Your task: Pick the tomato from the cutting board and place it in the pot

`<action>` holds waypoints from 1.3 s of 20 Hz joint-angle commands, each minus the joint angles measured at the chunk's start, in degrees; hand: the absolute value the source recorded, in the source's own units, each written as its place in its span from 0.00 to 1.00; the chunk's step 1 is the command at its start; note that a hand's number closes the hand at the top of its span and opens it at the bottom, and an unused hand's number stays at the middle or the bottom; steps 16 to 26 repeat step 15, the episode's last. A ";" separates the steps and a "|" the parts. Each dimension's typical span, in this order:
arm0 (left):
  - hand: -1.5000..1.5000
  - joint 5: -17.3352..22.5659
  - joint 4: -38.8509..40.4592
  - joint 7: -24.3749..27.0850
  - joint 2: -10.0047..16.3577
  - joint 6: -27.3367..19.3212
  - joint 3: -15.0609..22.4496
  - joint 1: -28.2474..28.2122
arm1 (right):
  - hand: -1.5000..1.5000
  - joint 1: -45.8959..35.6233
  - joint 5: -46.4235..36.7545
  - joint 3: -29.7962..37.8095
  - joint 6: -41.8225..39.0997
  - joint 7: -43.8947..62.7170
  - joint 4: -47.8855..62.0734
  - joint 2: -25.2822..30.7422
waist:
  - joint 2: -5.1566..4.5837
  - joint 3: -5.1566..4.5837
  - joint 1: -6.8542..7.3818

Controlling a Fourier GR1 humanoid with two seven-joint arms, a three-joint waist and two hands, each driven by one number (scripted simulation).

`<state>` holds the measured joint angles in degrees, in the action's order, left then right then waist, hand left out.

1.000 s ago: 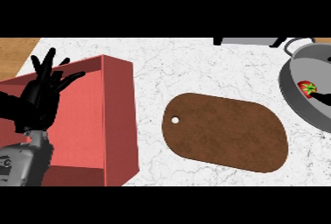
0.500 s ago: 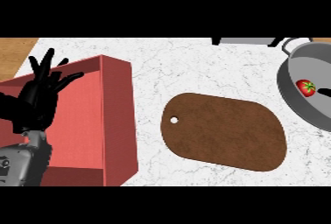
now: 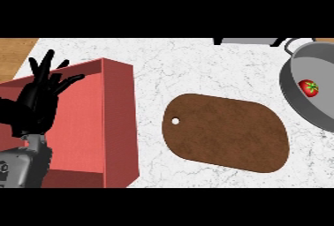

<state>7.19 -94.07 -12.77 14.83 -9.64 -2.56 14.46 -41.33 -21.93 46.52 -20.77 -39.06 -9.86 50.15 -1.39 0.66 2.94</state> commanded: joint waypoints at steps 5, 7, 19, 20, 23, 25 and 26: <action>0.50 -0.49 2.40 1.27 -1.53 -0.81 0.12 -0.62 | 0.00 4.23 1.03 0.86 -9.26 -1.81 0.65 7.10 | -0.35 -0.08 -0.56; 0.50 0.14 0.48 0.49 -1.21 -0.13 0.23 -0.90 | 0.00 4.16 1.67 1.41 -8.51 -0.92 1.02 6.62 | -0.18 -0.04 0.29; 0.50 -0.08 -1.02 -0.61 -1.19 -0.46 0.58 -0.93 | 0.00 7.75 2.13 1.25 -12.81 -2.08 0.53 9.50 | 0.18 0.06 -0.07; 0.50 -0.08 -1.02 -0.61 -1.19 -0.46 0.58 -0.93 | 0.00 7.75 2.13 1.25 -12.81 -2.08 0.53 9.50 | 0.18 0.06 -0.07; 0.50 -0.08 -1.02 -0.61 -1.19 -0.46 0.58 -0.93 | 0.00 7.75 2.13 1.25 -12.81 -2.08 0.53 9.50 | 0.18 0.06 -0.07; 0.50 -0.08 -1.02 -0.61 -1.19 -0.46 0.58 -0.93 | 0.00 7.75 2.13 1.25 -12.81 -2.08 0.53 9.50 | 0.18 0.06 -0.07; 0.50 -0.08 -1.02 -0.61 -1.19 -0.46 0.58 -0.93 | 0.00 7.75 2.13 1.25 -12.81 -2.08 0.53 9.50 | 0.18 0.06 -0.07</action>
